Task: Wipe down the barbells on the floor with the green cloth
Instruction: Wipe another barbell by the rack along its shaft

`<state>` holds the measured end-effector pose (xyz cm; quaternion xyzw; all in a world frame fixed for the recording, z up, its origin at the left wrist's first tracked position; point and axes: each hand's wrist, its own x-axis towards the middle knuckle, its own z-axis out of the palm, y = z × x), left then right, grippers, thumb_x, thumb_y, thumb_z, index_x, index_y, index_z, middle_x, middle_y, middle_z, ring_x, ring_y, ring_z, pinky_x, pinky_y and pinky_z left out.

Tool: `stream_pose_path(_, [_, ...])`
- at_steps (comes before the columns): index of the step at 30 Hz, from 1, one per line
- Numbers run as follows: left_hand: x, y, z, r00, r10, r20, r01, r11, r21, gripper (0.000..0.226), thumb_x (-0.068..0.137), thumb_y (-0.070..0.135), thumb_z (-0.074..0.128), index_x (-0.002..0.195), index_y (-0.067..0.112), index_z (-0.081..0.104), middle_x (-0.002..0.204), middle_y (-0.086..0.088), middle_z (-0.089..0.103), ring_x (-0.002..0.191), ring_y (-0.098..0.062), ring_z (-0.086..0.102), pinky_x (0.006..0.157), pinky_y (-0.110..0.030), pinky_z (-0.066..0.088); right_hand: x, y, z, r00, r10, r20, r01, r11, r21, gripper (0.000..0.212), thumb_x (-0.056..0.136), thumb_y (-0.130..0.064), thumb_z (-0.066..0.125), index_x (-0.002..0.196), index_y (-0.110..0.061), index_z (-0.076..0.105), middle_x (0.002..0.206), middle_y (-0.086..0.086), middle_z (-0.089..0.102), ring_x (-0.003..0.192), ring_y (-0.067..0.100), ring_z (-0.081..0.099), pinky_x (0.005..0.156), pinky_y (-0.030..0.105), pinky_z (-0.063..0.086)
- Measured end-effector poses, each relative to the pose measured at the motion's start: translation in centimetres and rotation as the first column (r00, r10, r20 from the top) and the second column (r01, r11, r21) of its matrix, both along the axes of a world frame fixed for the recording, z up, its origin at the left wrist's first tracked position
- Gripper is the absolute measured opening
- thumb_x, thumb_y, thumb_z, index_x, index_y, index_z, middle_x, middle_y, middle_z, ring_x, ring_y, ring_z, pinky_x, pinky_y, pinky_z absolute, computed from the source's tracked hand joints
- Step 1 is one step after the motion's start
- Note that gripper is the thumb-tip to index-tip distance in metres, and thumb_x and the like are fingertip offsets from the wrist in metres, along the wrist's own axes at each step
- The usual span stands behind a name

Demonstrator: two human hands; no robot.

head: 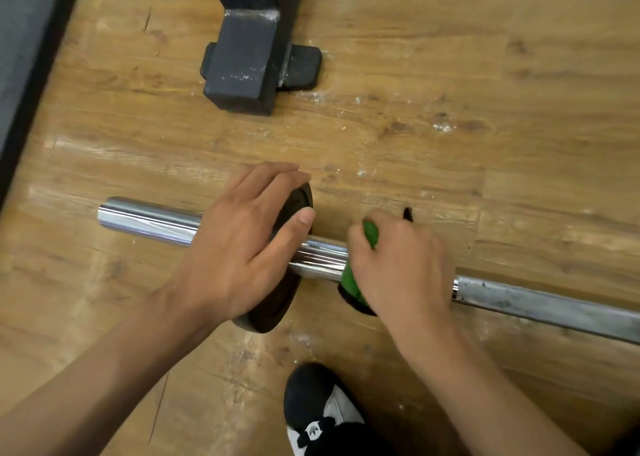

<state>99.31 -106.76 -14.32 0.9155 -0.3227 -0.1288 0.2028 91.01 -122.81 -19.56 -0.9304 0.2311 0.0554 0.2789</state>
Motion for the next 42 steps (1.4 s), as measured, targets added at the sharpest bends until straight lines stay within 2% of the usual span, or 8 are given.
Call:
stream_pose_path(4, [0.8, -1.0, -0.1, 0.999, 0.028, 0.042, -0.027, 1.000, -0.006, 0.053, 0.103, 0.044, 0.040, 0.136, 0.007, 0.061, 0.126, -0.005, 0.065, 0.118, -0.022, 0.055, 0.099, -0.030, 0.039, 0.8, -0.8, -0.3, 0.996, -0.033, -0.078, 0.033, 0.999, 0.010, 0.037, 0.103, -0.040, 0.041, 0.091, -0.020, 0.069, 0.068, -0.005, 0.049, 0.060, 0.014, 0.040, 0.053, 0.028, 0.024])
stream_pose_path(8, [-0.6, -0.6, -0.6, 0.967, 0.108, 0.233, -0.104, 0.994, -0.026, 0.044, 0.100, 0.038, 0.049, 0.119, 0.002, 0.068, 0.118, -0.009, 0.069, 0.108, -0.028, 0.061, 0.090, -0.037, 0.047, -4.7, 2.7, -0.1, 0.992, 0.054, 0.116, -0.050, 0.998, -0.034, 0.033, 0.102, -0.035, 0.050, 0.115, -0.017, 0.073, 0.113, 0.007, 0.069, 0.113, 0.034, 0.059, 0.095, 0.045, 0.048])
stream_pose_path(13, [-0.8, -0.1, -0.8, 0.975, 0.059, 0.213, -0.056, 0.998, -0.018, 0.055, 0.100, 0.042, 0.047, 0.135, 0.002, 0.060, 0.133, -0.013, 0.065, 0.123, -0.029, 0.057, 0.104, -0.037, 0.039, 1.1, -0.7, -0.3, 0.999, -0.006, 0.044, 0.007, 1.000, -0.020, 0.032, 0.104, -0.031, 0.042, 0.096, -0.022, 0.071, 0.061, -0.010, 0.044, 0.056, 0.015, 0.047, 0.049, 0.027, 0.025])
stream_pose_path(20, [-2.2, 0.6, -2.0, 0.953, 0.078, 0.294, -0.062, 0.996, -0.062, 0.070, 0.097, 0.042, 0.050, 0.153, -0.001, 0.045, 0.157, -0.016, 0.047, 0.151, -0.031, 0.038, 0.118, -0.043, 0.031, -3.2, 2.0, -0.8, 0.967, -0.026, 0.254, 0.024, 1.000, 0.010, 0.038, 0.108, -0.020, 0.036, 0.130, -0.005, 0.064, 0.116, 0.011, 0.067, 0.115, 0.034, 0.060, 0.099, 0.047, 0.050])
stream_pose_path(25, [-0.8, -0.5, -1.9, 0.951, 0.124, 0.284, -0.111, 0.992, -0.062, 0.067, 0.094, 0.042, 0.053, 0.149, 0.004, 0.050, 0.150, -0.014, 0.055, 0.142, -0.028, 0.045, 0.114, -0.040, 0.032, 1.7, -1.1, -1.4, 0.978, -0.182, 0.103, 0.173, 0.981, 0.085, 0.036, 0.103, -0.018, 0.041, 0.132, -0.018, 0.063, 0.101, 0.004, 0.068, 0.082, 0.018, 0.054, 0.062, 0.031, 0.026])
stream_pose_path(31, [2.3, -2.8, -1.2, 0.958, 0.133, 0.255, -0.104, 0.987, -0.124, 0.057, 0.096, 0.043, 0.051, 0.137, 0.005, 0.060, 0.133, -0.012, 0.064, 0.121, -0.020, 0.052, 0.098, -0.033, 0.035, -1.0, 2.0, -1.1, 0.976, 0.014, 0.216, 0.030, 0.979, -0.202, 0.034, 0.105, -0.024, 0.046, 0.127, -0.012, 0.068, 0.126, 0.010, 0.068, 0.126, 0.032, 0.057, 0.116, 0.049, 0.036])
stream_pose_path(36, [0.8, -1.1, -3.2, 0.953, 0.135, 0.273, -0.067, 0.967, -0.245, 0.065, 0.100, 0.035, 0.045, 0.150, -0.007, 0.045, 0.161, -0.022, 0.040, 0.155, -0.033, 0.031, 0.122, -0.042, 0.030, 5.7, 1.5, -0.2, 0.994, 0.014, 0.110, 0.020, 0.952, -0.305, 0.026, 0.097, -0.025, 0.043, 0.095, -0.015, 0.067, 0.077, 0.003, 0.067, 0.063, 0.023, 0.049, 0.064, 0.036, 0.030])
stream_pose_path(42, [1.6, -0.9, -4.0, 0.955, 0.075, 0.288, 0.023, 0.946, -0.322, 0.074, 0.108, 0.047, 0.020, 0.149, -0.010, 0.042, 0.160, -0.023, 0.039, 0.156, -0.036, 0.028, 0.121, -0.049, 0.031, 2.5, 2.7, -2.0, 0.954, 0.231, 0.188, -0.186, 0.955, -0.229, 0.047, 0.101, -0.014, 0.052, 0.146, 0.000, 0.051, 0.134, 0.016, 0.064, 0.123, 0.031, 0.060, 0.113, 0.043, 0.041])
